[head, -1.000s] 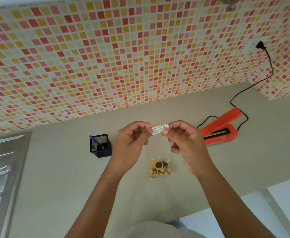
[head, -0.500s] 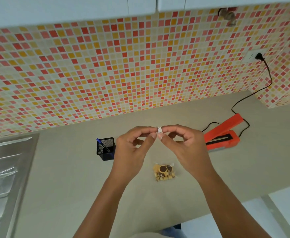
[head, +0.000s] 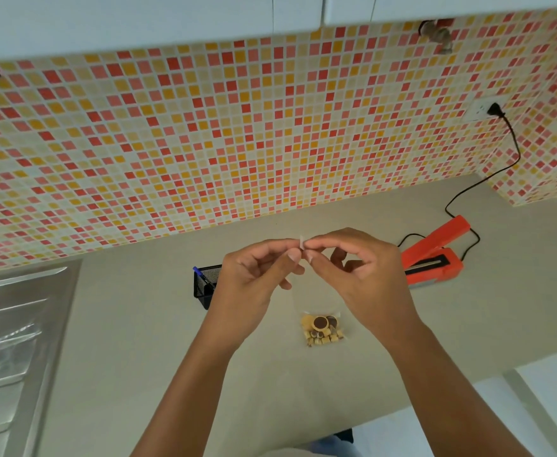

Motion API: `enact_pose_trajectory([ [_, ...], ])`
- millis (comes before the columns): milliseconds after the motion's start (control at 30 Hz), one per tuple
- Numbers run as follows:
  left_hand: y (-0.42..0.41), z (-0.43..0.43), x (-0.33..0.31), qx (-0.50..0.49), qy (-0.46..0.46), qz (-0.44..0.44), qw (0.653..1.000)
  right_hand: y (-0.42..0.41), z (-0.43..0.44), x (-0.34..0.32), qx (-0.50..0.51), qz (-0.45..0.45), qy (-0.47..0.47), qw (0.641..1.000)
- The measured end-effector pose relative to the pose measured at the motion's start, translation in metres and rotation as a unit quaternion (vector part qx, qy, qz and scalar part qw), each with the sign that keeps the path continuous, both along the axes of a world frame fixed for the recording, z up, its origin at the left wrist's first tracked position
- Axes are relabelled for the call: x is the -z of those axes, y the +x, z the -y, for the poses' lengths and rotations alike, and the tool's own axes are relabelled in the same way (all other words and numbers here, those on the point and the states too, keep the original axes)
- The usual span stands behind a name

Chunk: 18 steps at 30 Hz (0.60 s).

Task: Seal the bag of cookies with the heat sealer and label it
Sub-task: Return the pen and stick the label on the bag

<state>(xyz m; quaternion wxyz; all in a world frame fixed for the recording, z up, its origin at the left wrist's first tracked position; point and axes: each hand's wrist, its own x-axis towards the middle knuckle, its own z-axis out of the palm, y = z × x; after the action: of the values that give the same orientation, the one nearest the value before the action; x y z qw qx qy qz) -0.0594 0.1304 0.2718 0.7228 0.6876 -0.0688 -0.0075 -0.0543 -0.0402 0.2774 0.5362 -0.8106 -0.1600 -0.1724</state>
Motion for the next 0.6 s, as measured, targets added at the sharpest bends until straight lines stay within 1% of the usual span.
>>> enact_pose_trajectory([
  [100, 0.0, -0.003, -0.003, 0.006, -0.014, -0.012, 1.0, 0.001, -0.001, 0.0, 0.002, 0.024, -0.023, 0.999],
  [200, 0.0, -0.007, -0.004, 0.007, -0.025, -0.024, 0.999, 0.002, -0.005, 0.001, 0.0, 0.029, -0.025, 0.999],
  [367, 0.001, -0.016, -0.003, 0.008, -0.028, -0.048, 0.998, 0.0, -0.012, 0.002, -0.001, -0.012, 0.002, 1.0],
  [500, 0.0, -0.021, -0.004, -0.004, -0.004, -0.04, 0.999, -0.001, -0.019, 0.001, -0.011, -0.037, 0.01, 0.999],
  [600, -0.001, -0.023, -0.006, -0.032, 0.049, -0.003, 0.998, -0.001, -0.024, 0.0, -0.017, -0.061, 0.018, 0.998],
])
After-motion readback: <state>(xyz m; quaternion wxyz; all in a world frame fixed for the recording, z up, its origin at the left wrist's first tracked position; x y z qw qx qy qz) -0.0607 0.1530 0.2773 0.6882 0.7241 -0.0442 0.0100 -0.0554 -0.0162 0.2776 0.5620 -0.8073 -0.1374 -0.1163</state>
